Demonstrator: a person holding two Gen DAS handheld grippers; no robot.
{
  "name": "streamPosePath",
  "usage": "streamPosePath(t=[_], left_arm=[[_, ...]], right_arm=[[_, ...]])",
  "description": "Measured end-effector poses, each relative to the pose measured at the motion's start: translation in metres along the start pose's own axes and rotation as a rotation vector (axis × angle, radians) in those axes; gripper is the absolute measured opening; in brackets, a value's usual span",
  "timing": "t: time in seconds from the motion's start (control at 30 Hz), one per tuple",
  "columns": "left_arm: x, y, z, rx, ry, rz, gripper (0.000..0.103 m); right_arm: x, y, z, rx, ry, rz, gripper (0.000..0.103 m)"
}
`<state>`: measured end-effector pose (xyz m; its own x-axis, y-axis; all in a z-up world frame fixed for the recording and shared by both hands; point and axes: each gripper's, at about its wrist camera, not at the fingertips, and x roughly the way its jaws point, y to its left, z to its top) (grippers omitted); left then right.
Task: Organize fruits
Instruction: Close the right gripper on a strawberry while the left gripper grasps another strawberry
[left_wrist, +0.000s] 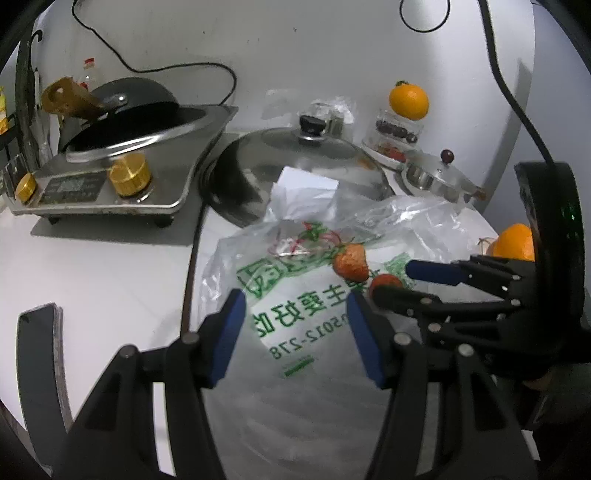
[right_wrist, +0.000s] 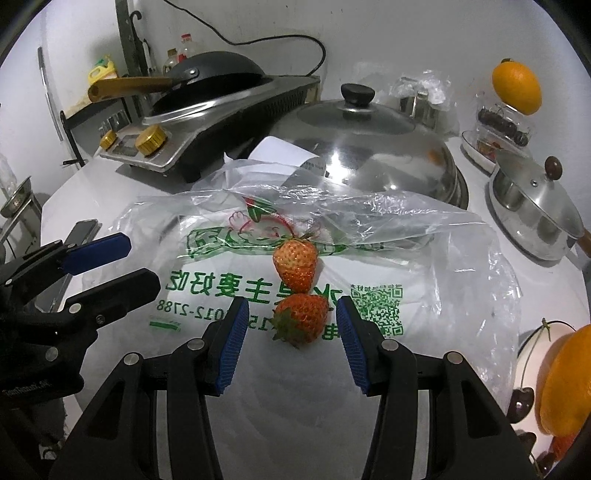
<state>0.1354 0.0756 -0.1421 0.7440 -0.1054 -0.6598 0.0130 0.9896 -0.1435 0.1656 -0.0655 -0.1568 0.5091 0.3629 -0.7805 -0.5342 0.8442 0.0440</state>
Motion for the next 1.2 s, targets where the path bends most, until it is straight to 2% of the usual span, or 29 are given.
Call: streamPosePath(t=[0.43,0.57,0.8,1.2], left_arm=[[0.011,0.003,-0.003,-0.005,0.022,0.007,0.058],[0.012,0.003,-0.002,-0.003,0.023,0.008,0.058],[0.015,0.001,-0.002,0.002,0.028,0.012,0.058],[0.012,-0.013,0.008,0.024,0.021,0.008,0.058]], right_arm=[[0.019,-0.001,-0.002,-0.005,0.039,0.006,0.052],[0.02,-0.001,-0.003,-0.01,0.044,0.012,0.047],[0.021,-0.004,-0.003,-0.01,0.039,0.017,0.038],[0.002,-0.014,-0.001,0.001,-0.007,0.031,0.037]])
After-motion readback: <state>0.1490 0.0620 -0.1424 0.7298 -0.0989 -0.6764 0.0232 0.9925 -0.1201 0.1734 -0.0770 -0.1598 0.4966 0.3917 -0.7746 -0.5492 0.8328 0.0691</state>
